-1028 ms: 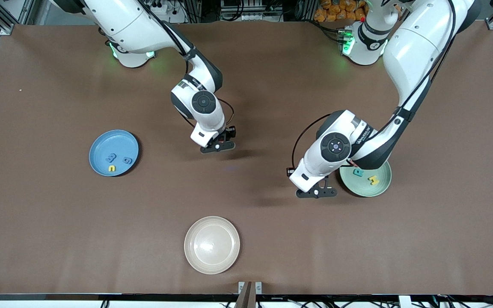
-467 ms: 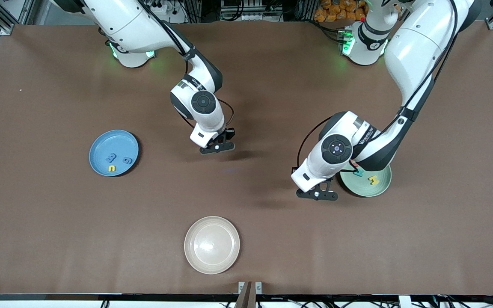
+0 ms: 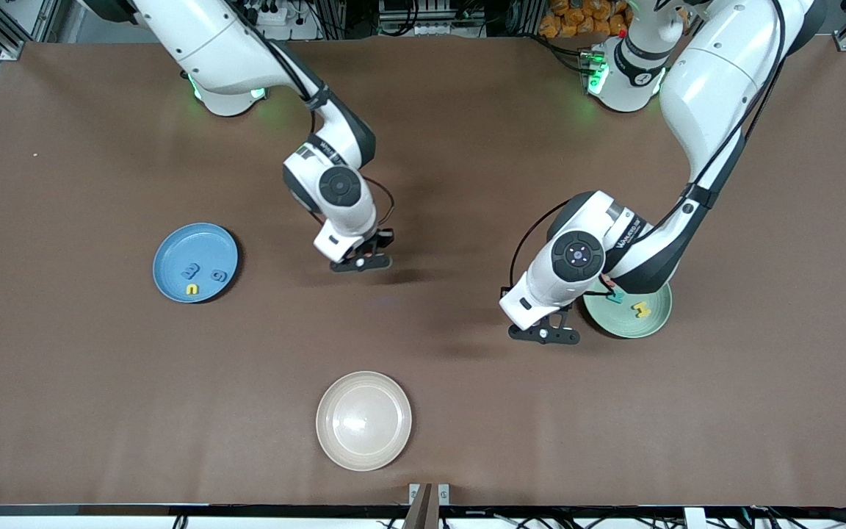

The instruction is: Sort upper and lower case letters into plates

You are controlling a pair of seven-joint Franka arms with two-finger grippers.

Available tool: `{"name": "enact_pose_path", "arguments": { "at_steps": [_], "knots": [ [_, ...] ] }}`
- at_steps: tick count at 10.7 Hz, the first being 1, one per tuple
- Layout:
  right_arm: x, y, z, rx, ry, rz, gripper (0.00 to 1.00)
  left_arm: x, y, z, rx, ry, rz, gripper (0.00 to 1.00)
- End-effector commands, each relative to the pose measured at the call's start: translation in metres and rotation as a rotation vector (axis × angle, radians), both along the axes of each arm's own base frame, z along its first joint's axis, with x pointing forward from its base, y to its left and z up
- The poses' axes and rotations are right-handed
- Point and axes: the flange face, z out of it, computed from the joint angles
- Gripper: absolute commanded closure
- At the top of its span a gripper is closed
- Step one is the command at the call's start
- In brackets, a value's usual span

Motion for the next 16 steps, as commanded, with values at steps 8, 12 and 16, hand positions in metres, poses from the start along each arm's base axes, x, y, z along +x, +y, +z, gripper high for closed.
{"name": "enact_pose_path", "arguments": {
  "at_steps": [8, 12, 16],
  "knots": [
    [0.064, -0.264, 0.047, -0.125, 0.312, -0.124, 0.89, 0.058, 0.267, 0.053, 0.002, 0.027, -0.169, 1.00],
    [0.063, -0.307, 0.021, -0.146, 0.340, -0.153, 0.84, 0.055, 0.242, 0.052, -0.015, 0.034, -0.114, 1.00],
    [0.064, -0.305, 0.022, -0.148, 0.343, -0.145, 0.06, 0.055, 0.242, 0.052, -0.015, 0.035, -0.112, 1.00]
  ]
}}
